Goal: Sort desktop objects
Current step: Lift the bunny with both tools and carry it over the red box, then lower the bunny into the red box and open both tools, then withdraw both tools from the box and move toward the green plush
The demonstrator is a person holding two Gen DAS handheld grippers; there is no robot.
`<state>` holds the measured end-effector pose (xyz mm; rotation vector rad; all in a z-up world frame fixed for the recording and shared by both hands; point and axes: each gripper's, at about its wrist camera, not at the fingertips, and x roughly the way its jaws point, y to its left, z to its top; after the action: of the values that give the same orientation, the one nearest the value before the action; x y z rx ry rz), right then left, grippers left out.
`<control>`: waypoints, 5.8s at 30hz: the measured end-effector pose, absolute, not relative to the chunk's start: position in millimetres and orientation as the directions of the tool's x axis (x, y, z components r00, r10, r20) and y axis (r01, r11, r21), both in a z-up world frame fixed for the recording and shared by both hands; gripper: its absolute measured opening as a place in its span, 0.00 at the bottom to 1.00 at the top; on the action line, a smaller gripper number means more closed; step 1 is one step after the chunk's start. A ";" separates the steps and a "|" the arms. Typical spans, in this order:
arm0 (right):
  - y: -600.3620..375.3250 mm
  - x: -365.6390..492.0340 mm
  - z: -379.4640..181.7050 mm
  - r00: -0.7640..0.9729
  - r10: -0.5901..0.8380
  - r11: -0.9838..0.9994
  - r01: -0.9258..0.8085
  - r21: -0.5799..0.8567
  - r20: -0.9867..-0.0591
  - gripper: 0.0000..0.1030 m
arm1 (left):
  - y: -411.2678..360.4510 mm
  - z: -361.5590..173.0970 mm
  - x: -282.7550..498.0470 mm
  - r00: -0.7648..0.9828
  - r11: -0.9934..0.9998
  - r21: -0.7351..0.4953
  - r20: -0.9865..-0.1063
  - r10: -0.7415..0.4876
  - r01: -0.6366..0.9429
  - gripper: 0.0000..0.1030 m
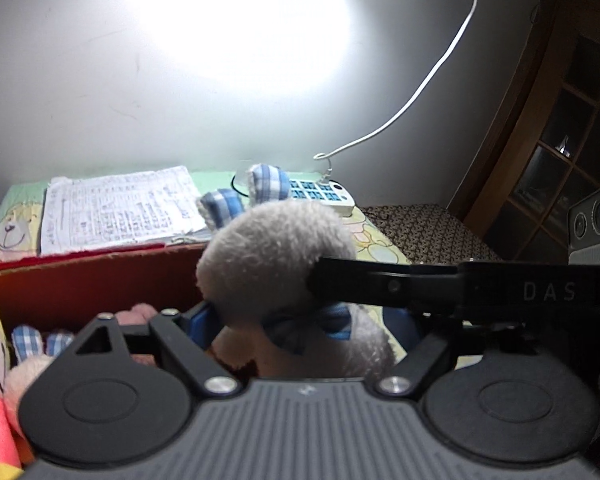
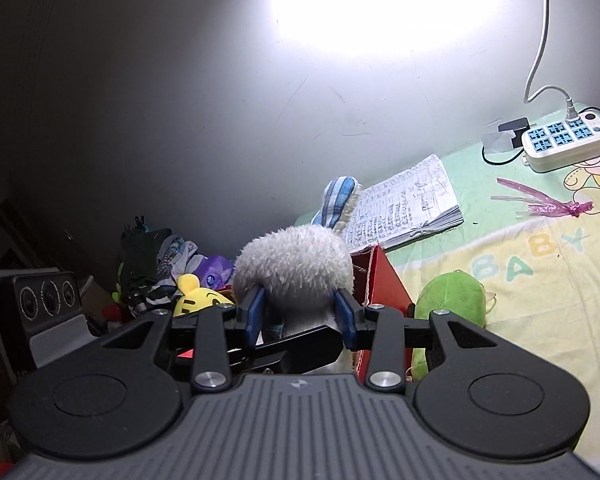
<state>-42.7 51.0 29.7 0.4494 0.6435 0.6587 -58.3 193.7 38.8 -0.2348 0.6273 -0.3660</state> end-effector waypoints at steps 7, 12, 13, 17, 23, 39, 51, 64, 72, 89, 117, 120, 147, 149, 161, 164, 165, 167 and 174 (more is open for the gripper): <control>89.9 -27.5 26.5 0.604 0.605 0.796 -0.443 0.413 -0.519 0.39 | 213.7 8.4 -31.5 0.697 0.888 -0.407 -0.573 -0.430 0.213 0.87; 108.4 -17.2 19.5 0.590 0.569 0.821 -0.451 0.350 -0.573 0.37 | 226.0 -6.2 -23.3 0.661 0.889 -0.419 -0.617 -0.428 0.184 0.87; 111.4 -14.5 17.4 0.586 0.560 0.826 -0.445 0.345 -0.585 0.37 | 227.3 -7.6 -22.8 0.659 0.890 -0.418 -0.620 -0.426 0.181 0.87; 120.5 -12.0 11.7 0.606 0.519 0.852 -0.428 0.302 -0.604 0.37 | 227.8 -7.3 -27.3 0.653 0.894 -0.406 -0.627 -0.425 0.192 0.88; 135.1 -13.6 4.1 0.608 0.470 0.871 -0.436 0.226 -0.640 0.34 | 234.3 -13.8 -37.8 0.651 0.933 -0.306 -0.672 -0.352 0.189 0.92; 147.8 -11.8 -10.1 0.612 0.422 0.891 -0.418 0.179 -0.669 0.31 | 250.3 -21.6 -43.7 0.657 0.944 -0.298 -0.686 -0.313 0.139 0.93; 144.0 -1.6 -2.8 0.653 0.469 0.883 -0.353 0.308 -0.595 0.27 | 250.8 -20.1 -41.4 0.650 0.968 -0.234 -0.722 -0.238 0.094 0.92; 134.2 -4.8 -17.0 0.662 0.460 0.886 -0.300 0.354 -0.592 0.27 | 245.7 -25.0 -35.9 0.637 0.976 -0.199 -0.743 -0.206 0.083 0.95; 127.1 -7.9 -18.9 0.663 0.479 0.874 -0.294 0.388 -0.576 0.27 | 242.4 -25.9 -35.0 0.629 0.981 -0.176 -0.754 -0.187 0.081 0.96; 111.9 -15.0 -24.4 0.647 0.536 0.826 -0.273 0.493 -0.541 0.25 | 238.1 -26.8 -34.6 0.618 0.988 -0.130 -0.771 -0.156 0.087 0.96; 121.0 -29.4 -25.0 0.676 0.514 0.856 -0.371 0.359 -0.528 0.21 | 236.8 -27.9 -35.7 0.621 0.989 -0.119 -0.770 -0.148 0.087 0.96; 118.0 -30.1 -23.5 0.667 0.524 0.850 -0.368 0.377 -0.529 0.22 | 236.6 -27.9 -36.3 0.623 0.989 -0.117 -0.768 -0.145 0.086 0.96; 91.3 -49.2 -23.4 0.610 0.627 0.773 -0.410 0.485 -0.484 0.22 | 219.9 -23.6 -41.9 0.641 0.999 -0.035 -0.767 -0.017 -0.014 0.96; 90.0 -48.3 -24.0 0.603 0.635 0.767 -0.416 0.489 -0.483 0.22 | 216.4 -23.6 -42.0 0.642 0.999 -0.015 -0.767 0.010 -0.033 0.96; 85.2 -35.9 -29.4 0.550 0.681 0.726 -0.427 0.539 -0.483 0.19 | 215.0 -22.4 -44.1 0.634 0.997 -0.005 -0.772 0.048 -0.083 0.96; 87.3 -34.7 -29.4 0.544 0.683 0.726 -0.436 0.532 -0.487 0.19 | 213.9 -22.2 -44.8 0.634 0.996 0.000 -0.772 0.054 -0.086 0.96; 87.2 -34.5 -29.4 0.543 0.684 0.725 -0.438 0.531 -0.487 0.19 | 213.8 -22.2 -45.0 0.634 0.996 -0.001 -0.772 0.054 -0.087 0.96; 86.5 -34.1 -29.5 0.539 0.689 0.721 -0.443 0.533 -0.485 0.19 | 214.4 -22.5 -45.0 0.633 0.996 -0.006 -0.772 0.053 -0.091 0.96; 84.5 -30.5 -31.2 0.523 0.706 0.705 -0.452 0.547 -0.478 0.18 | 214.5 -23.6 -44.2 0.630 0.996 -0.009 -0.775 0.050 -0.090 0.96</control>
<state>-30.5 84.5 -31.2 0.3796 0.7398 0.7134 -44.2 214.5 -23.6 -0.0483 0.8862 0.0802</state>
